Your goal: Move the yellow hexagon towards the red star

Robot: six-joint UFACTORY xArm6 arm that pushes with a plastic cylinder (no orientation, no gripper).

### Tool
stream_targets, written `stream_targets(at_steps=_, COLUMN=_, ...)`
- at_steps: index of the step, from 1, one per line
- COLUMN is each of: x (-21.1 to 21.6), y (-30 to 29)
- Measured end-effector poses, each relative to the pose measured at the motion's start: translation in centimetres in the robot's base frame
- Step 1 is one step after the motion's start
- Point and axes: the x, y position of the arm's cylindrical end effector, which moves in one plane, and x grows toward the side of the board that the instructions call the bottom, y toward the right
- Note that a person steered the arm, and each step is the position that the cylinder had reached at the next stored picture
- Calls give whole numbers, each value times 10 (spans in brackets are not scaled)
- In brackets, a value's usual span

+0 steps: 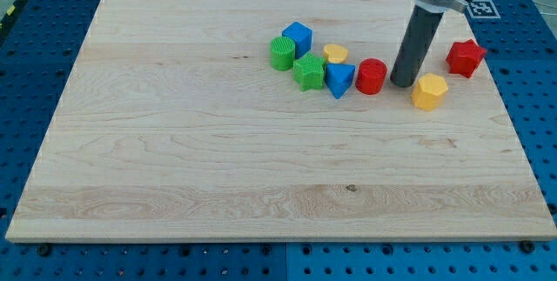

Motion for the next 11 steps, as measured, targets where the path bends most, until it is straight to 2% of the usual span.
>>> stream_targets(at_steps=1, x=2, y=-1)
stream_targets(at_steps=3, x=34, y=-1)
stream_targets(at_steps=8, x=40, y=22)
stream_targets(at_steps=9, x=14, y=27)
stream_targets(at_steps=11, x=42, y=33)
